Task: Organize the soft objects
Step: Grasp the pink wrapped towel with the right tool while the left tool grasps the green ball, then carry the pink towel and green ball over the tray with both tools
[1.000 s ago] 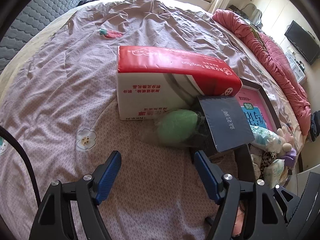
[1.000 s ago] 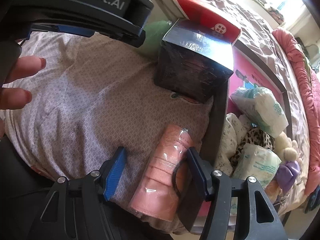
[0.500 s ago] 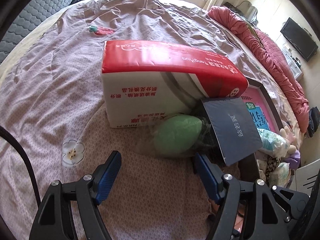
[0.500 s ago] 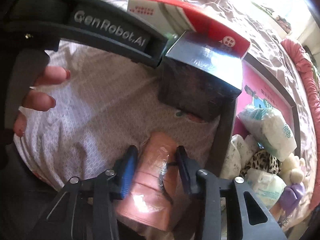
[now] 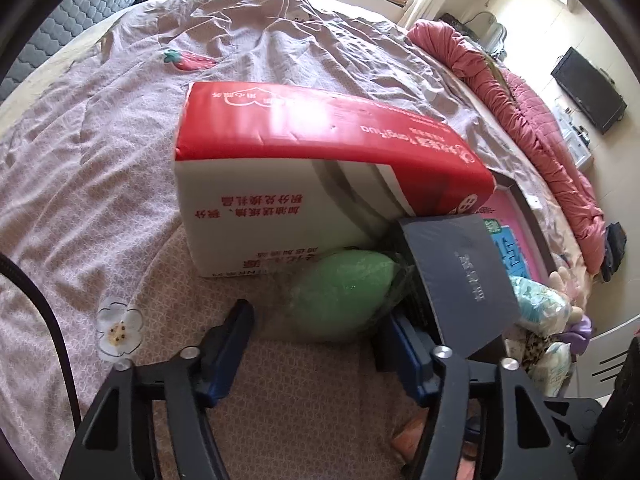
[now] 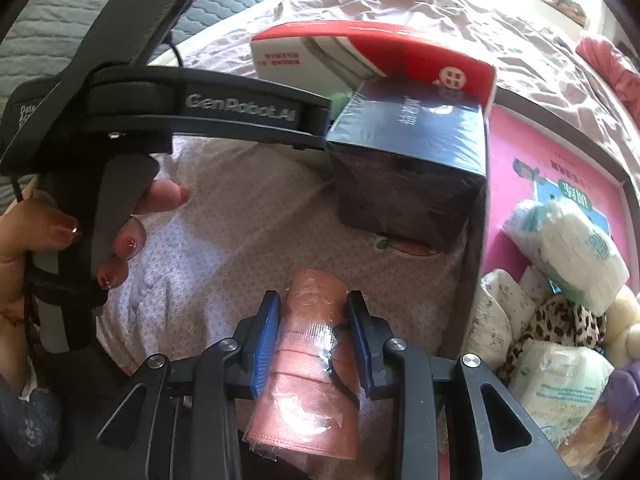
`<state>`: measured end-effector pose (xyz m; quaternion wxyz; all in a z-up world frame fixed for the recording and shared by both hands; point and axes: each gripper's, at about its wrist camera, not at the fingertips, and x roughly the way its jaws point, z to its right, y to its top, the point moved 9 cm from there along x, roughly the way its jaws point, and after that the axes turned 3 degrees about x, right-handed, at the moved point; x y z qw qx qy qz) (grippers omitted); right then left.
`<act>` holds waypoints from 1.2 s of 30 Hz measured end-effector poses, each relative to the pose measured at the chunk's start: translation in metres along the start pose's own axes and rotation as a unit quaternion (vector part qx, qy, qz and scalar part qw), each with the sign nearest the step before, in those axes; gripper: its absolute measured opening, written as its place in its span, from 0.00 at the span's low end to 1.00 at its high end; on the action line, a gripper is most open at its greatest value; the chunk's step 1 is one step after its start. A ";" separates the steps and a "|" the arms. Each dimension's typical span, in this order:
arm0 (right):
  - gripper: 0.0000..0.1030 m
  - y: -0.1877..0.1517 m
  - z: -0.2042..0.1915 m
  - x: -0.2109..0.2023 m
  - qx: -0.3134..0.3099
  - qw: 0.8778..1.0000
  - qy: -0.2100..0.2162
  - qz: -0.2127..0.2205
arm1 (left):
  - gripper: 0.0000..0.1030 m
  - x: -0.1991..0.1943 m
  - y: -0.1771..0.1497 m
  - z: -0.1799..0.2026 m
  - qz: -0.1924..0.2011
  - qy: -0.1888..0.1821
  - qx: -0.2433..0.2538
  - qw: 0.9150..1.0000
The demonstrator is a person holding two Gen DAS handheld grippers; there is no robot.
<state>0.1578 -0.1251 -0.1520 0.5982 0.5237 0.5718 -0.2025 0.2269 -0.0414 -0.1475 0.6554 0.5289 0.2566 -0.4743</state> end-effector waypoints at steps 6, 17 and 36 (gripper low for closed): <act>0.34 0.004 -0.004 0.005 -0.009 1.000 -0.008 -0.001 | 0.45 0.000 0.002 0.003 0.005 -0.024 -0.005 1.000; 0.31 -0.016 -0.014 -0.018 0.024 0.999 0.014 0.028 | 0.42 -0.034 -0.008 -0.002 0.031 -0.011 -0.007 0.999; 0.31 0.011 -0.009 -0.103 0.042 0.991 0.019 0.128 | 0.42 -0.119 -0.009 0.035 0.084 0.015 0.008 0.996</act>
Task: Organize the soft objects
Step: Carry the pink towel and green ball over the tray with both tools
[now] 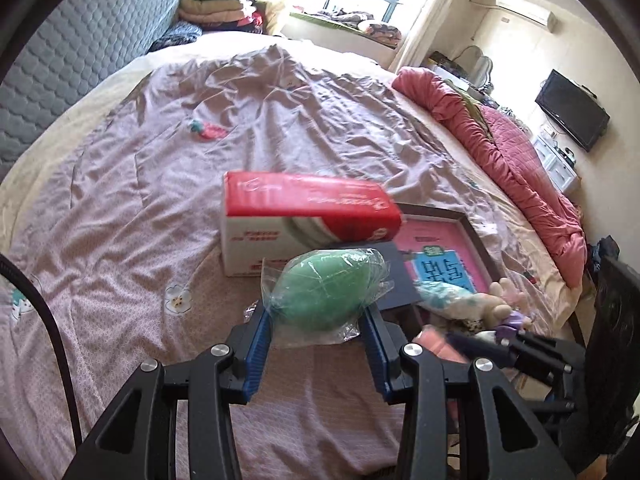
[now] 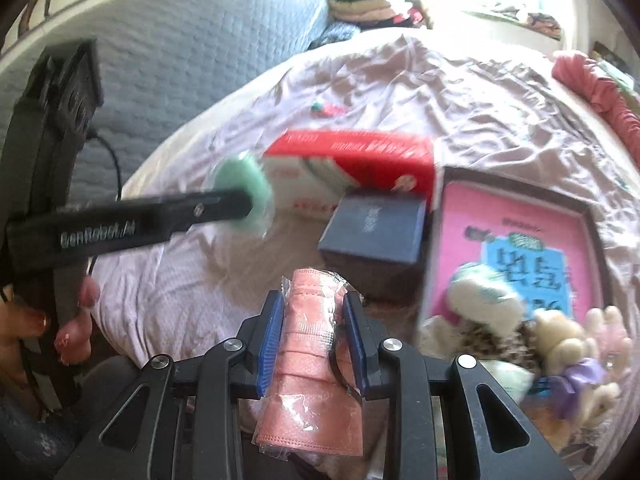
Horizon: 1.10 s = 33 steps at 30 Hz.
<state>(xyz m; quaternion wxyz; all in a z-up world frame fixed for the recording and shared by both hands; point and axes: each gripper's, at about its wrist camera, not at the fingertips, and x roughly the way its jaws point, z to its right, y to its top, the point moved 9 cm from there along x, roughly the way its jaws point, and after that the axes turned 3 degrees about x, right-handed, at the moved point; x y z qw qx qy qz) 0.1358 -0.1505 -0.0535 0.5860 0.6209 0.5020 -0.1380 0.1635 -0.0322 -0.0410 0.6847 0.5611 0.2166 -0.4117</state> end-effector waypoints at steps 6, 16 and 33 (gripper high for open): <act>0.31 0.014 0.033 -0.042 0.036 0.998 -0.014 0.045 | 0.42 -0.012 0.006 0.039 0.008 -0.007 0.027 1.000; 0.31 0.019 0.096 -0.102 0.105 0.988 -0.041 0.106 | 0.42 -0.008 0.009 0.119 0.003 -0.037 0.076 0.996; 0.31 0.013 0.163 -0.134 0.162 0.974 -0.063 0.145 | 0.42 0.048 -0.014 0.189 -0.051 -0.053 0.108 0.991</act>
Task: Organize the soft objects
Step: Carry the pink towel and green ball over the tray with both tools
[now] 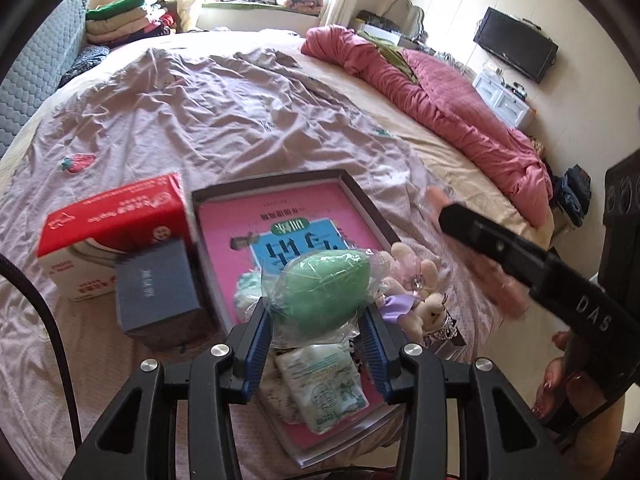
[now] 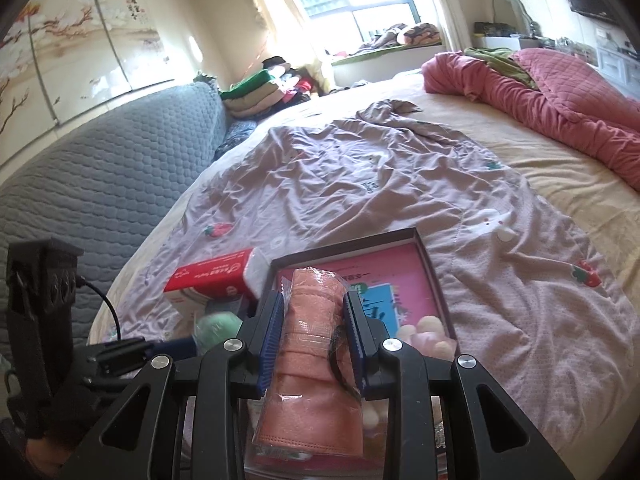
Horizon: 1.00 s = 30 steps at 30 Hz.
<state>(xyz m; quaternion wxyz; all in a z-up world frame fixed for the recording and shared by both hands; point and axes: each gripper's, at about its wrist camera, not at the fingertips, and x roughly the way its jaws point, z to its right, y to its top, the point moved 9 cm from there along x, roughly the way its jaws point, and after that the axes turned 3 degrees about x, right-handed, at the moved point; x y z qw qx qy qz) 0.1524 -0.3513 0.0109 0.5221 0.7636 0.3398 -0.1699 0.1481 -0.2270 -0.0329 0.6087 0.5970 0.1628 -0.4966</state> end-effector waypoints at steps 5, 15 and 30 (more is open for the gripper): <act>0.31 -0.002 0.010 0.008 0.007 1.000 -0.002 -0.004 | 0.42 0.020 -0.004 0.011 -0.017 0.001 0.010 1.000; 0.31 -0.014 0.029 0.028 0.017 1.000 -0.011 -0.021 | 0.42 0.041 -0.008 0.021 -0.030 0.002 0.028 0.999; 0.31 -0.037 0.050 0.063 0.023 0.998 -0.024 -0.054 | 0.42 0.064 -0.016 0.020 -0.050 -0.004 0.025 0.998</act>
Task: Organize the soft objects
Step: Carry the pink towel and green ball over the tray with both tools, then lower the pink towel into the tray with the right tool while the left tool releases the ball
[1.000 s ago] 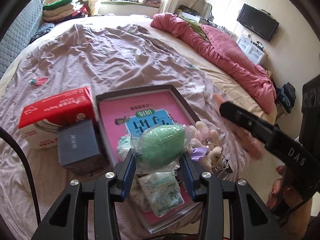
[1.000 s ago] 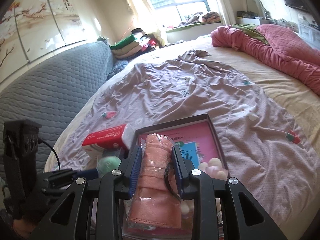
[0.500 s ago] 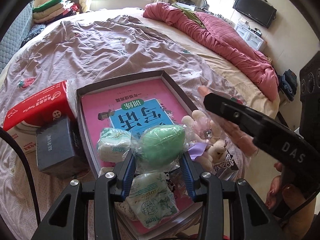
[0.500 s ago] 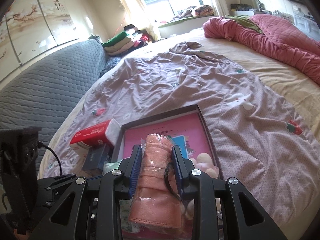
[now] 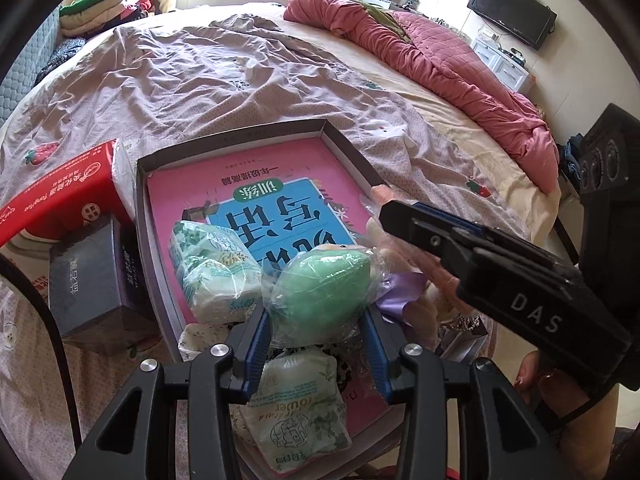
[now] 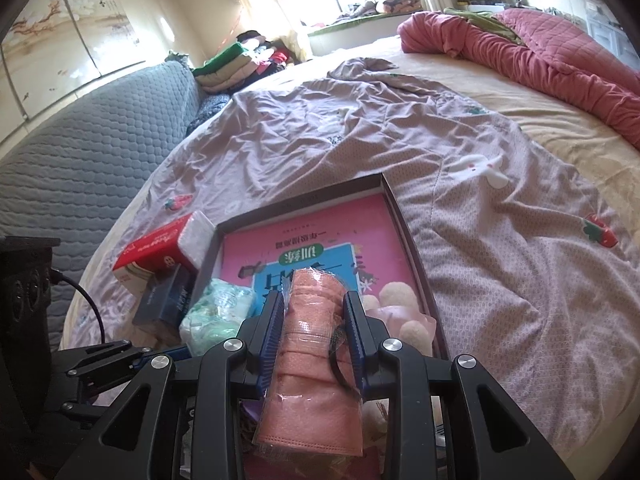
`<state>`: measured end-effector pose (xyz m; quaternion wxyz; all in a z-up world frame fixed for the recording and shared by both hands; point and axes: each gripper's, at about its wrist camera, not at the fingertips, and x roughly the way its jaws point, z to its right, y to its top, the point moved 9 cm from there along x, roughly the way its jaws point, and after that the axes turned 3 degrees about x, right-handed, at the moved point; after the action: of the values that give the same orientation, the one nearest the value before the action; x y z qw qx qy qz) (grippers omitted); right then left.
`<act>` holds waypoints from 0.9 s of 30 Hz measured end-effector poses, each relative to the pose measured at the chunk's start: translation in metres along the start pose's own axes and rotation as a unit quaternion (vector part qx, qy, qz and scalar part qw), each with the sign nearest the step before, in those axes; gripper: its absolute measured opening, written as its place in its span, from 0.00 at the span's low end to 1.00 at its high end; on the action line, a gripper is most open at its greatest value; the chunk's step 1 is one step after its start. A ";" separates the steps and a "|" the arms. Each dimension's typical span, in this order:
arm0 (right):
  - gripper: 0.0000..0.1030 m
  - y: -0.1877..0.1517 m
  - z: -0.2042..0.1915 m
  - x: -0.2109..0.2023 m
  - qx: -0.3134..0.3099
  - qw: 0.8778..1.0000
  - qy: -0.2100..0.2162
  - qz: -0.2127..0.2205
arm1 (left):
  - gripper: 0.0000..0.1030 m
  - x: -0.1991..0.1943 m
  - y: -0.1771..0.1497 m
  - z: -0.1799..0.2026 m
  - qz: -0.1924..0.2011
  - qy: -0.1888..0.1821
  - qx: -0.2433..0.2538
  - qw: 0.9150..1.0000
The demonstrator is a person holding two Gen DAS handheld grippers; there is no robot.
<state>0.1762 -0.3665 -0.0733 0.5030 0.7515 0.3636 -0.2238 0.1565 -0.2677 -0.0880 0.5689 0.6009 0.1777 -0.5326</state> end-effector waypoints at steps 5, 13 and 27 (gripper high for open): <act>0.31 -0.002 0.002 0.008 -0.001 1.000 -0.002 -0.004 | 0.42 0.001 0.001 0.000 0.000 0.001 0.003 1.000; 0.33 -0.003 0.003 0.013 -0.007 1.000 -0.004 -0.005 | 0.43 0.003 0.000 0.000 -0.001 0.000 0.004 1.000; 0.40 -0.004 0.000 0.016 -0.020 1.000 -0.005 -0.006 | 0.43 0.005 0.002 0.001 0.000 -0.004 0.001 1.000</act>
<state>0.1832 -0.3599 -0.0871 0.5184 0.7380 0.3697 -0.2236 0.1594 -0.2713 -0.0915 0.5689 0.5996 0.1749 -0.5350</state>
